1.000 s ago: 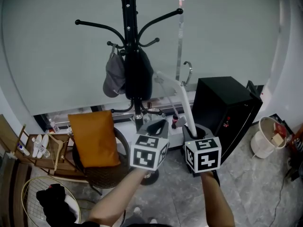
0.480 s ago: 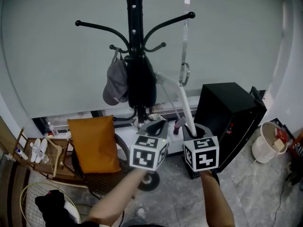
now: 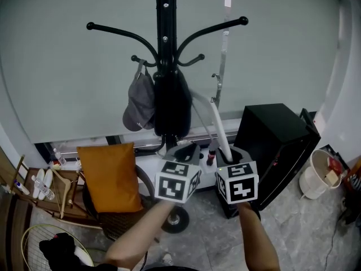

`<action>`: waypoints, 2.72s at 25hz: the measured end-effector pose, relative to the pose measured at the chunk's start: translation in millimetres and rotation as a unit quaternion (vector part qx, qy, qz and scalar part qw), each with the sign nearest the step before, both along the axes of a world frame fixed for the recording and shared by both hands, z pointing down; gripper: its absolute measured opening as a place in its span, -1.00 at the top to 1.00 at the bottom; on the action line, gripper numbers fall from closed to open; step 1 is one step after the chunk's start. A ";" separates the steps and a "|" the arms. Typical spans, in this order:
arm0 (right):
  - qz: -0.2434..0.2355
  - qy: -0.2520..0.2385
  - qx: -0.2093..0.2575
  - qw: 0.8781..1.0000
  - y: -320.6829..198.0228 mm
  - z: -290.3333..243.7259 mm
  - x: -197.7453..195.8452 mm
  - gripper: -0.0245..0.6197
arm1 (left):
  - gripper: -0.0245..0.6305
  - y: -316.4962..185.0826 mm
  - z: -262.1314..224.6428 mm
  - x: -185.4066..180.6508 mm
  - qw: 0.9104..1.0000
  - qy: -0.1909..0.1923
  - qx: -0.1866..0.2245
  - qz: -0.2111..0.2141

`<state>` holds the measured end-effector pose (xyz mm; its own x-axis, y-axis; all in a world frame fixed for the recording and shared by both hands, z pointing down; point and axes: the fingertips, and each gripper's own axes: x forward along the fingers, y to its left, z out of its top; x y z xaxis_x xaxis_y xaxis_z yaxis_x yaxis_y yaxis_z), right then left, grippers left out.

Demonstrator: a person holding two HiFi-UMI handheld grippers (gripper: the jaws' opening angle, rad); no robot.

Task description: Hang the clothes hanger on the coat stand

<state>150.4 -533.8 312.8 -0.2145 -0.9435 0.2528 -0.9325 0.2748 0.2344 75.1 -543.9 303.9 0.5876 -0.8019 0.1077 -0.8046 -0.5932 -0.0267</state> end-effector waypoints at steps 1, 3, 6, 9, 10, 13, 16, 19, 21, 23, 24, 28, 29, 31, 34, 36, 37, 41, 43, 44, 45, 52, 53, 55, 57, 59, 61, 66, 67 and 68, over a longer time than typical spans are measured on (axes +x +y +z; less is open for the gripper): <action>-0.001 0.002 0.000 1.000 -4.5 -0.2 -2.5 0.71 | 0.89 -4.9 0.1 -1.3 1.000 0.000 0.000 0.000; -0.001 0.004 0.000 1.000 -13.1 -1.0 -5.6 0.71 | 0.89 -14.1 -0.3 -2.4 1.000 0.000 0.000 0.001; 0.001 0.009 0.001 1.000 -24.3 -3.9 -10.5 0.71 | 0.89 -25.5 -2.1 -3.9 1.000 0.001 0.002 0.006; 0.002 0.018 0.005 1.000 -34.3 -6.6 -16.1 0.71 | 0.89 -34.8 -3.3 -4.5 1.000 0.004 0.003 0.012; 0.002 0.021 0.006 1.000 -37.7 -7.2 -17.6 0.71 | 0.89 -37.8 -3.4 -5.0 1.000 0.005 0.003 0.013; 0.002 0.023 0.007 1.000 -47.9 -8.8 -23.0 0.71 | 0.89 -47.4 -5.5 -9.2 1.000 0.009 0.007 0.016; 0.002 0.023 0.006 1.000 -57.3 -9.3 -29.2 0.71 | 0.89 -56.8 -3.1 -15.1 1.000 0.007 0.002 0.017; 0.003 0.027 0.006 1.000 -65.6 -9.5 -34.4 0.71 | 0.89 -63.9 -2.1 -20.0 1.000 0.008 0.004 0.018; 0.002 0.029 0.008 1.000 -71.8 -11.3 -38.3 0.71 | 0.89 -68.5 -3.8 -22.6 1.000 0.011 0.006 0.020; 0.001 0.031 0.009 0.999 -77.6 -13.0 -42.1 0.71 | 0.89 -72.9 -4.6 -25.6 1.000 0.012 0.007 0.021; 0.000 0.031 0.009 0.999 -80.2 -13.6 -43.8 0.71 | 0.89 -74.9 -4.4 -27.3 1.000 0.012 0.007 0.021; 0.001 0.036 0.009 0.999 -90.5 -16.6 -47.6 0.71 | 0.89 -80.8 -3.3 -32.6 1.000 0.011 0.004 0.021; 0.001 0.037 0.009 0.999 -93.0 -17.3 -48.4 0.71 | 0.89 -82.1 -3.8 -34.1 1.000 0.011 0.005 0.021; 0.002 0.041 0.009 0.999 -97.6 -18.0 -49.5 0.71 | 0.89 -84.4 -4.1 -36.2 1.000 0.011 0.006 0.020; 0.000 0.045 0.011 0.999 -103.2 -18.4 -51.4 0.71 | 0.89 -87.3 -0.1 -37.1 1.000 0.012 0.002 0.021; 0.000 0.046 0.010 0.999 -106.1 -17.5 -51.6 0.71 | 0.89 -88.7 0.8 -37.3 1.000 0.012 0.002 0.022; 0.000 0.047 0.010 0.999 -107.8 -16.8 -51.6 0.71 | 0.89 -89.3 1.2 -37.5 1.000 0.012 0.002 0.022; 0.000 0.044 0.007 0.999 -113.4 -13.4 -52.3 0.71 | 0.89 -91.7 3.8 -38.6 1.000 0.010 -0.001 0.023; -0.001 0.043 0.005 0.999 -114.5 -11.5 -53.5 0.71 | 0.89 -92.4 4.4 -40.2 1.000 0.009 -0.003 0.022; 0.000 0.043 0.004 0.999 -114.6 -10.4 -53.6 0.71 | 0.89 -92.5 4.8 -41.1 1.000 0.009 -0.003 0.021; 0.000 0.044 0.003 0.999 -114.8 -9.4 -53.5 0.71 | 0.89 -92.6 5.0 -41.6 1.000 0.009 -0.003 0.021; 0.000 0.042 -0.001 0.999 -117.5 -3.2 -51.8 0.71 | 0.89 -93.1 7.6 -41.1 1.000 0.005 -0.004 0.021; -0.001 0.040 -0.002 0.999 -117.5 -2.5 -51.9 0.70 | 0.89 -93.3 8.1 -40.9 1.000 0.005 -0.005 0.021; -0.002 0.038 -0.004 0.999 -117.0 -1.9 -51.9 0.70 | 0.89 -93.1 8.9 -40.2 1.000 0.005 -0.005 0.020; -0.003 0.039 -0.005 0.999 -116.0 -1.8 -51.6 0.70 | 0.89 -91.7 10.0 -39.3 1.000 0.004 -0.006 0.020; -0.004 0.039 -0.004 0.999 -115.2 -1.8 -51.9 0.70 | 0.89 -90.0 11.3 -38.6 1.000 0.003 -0.007 0.020; -0.006 0.037 -0.005 0.999 -114.3 -1.7 -52.5 0.70 | 0.89 -88.9 12.2 -38.4 1.000 0.003 -0.008 0.019; -0.014 0.026 -0.007 1.000 -114.2 0.5 -55.3 0.70 | 0.89 -88.3 14.8 -40.9 1.000 0.002 -0.011 0.013; -0.017 0.023 -0.007 1.000 -114.2 0.6 -55.8 0.70 | 0.89 -88.1 15.4 -41.3 1.000 0.002 -0.011 0.011; -0.019 0.021 -0.006 1.000 -114.0 0.7 -56.2 0.70 | 0.89 -87.7 16.0 -41.8 1.000 0.001 -0.012 0.010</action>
<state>94.2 -647.7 313.5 -0.2396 -0.9318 0.2727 -0.9108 0.3130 0.2690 33.4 -631.7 319.9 0.6041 -0.7871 0.1248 -0.7924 -0.6099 -0.0108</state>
